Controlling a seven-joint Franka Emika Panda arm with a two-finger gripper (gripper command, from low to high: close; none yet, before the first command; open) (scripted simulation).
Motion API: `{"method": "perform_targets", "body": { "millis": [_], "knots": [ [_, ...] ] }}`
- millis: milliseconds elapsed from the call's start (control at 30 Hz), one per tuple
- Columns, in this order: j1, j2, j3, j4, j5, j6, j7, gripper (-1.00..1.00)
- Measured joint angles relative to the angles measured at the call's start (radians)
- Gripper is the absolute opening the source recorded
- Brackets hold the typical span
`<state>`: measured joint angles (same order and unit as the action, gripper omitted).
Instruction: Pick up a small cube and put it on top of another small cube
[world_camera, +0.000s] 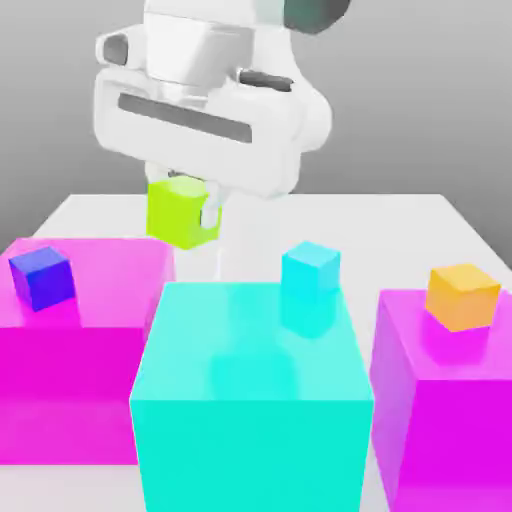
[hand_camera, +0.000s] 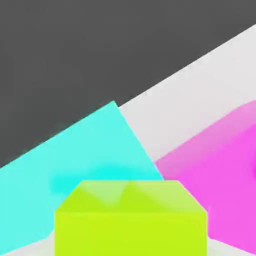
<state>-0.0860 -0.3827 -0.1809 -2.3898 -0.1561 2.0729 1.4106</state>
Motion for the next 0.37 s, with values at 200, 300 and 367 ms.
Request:
{"method": "perform_targets", "body": {
  "millis": [200,300,367],
  "knots": [
    [-0.152,0.082,-0.143,-0.057,0.045,0.090,0.121,1.00],
    [-0.152,0.082,-0.143,-0.057,0.045,0.090,0.121,1.00],
    [-0.152,0.082,-0.143,-0.057,0.045,0.090,0.121,1.00]
  ]
}}
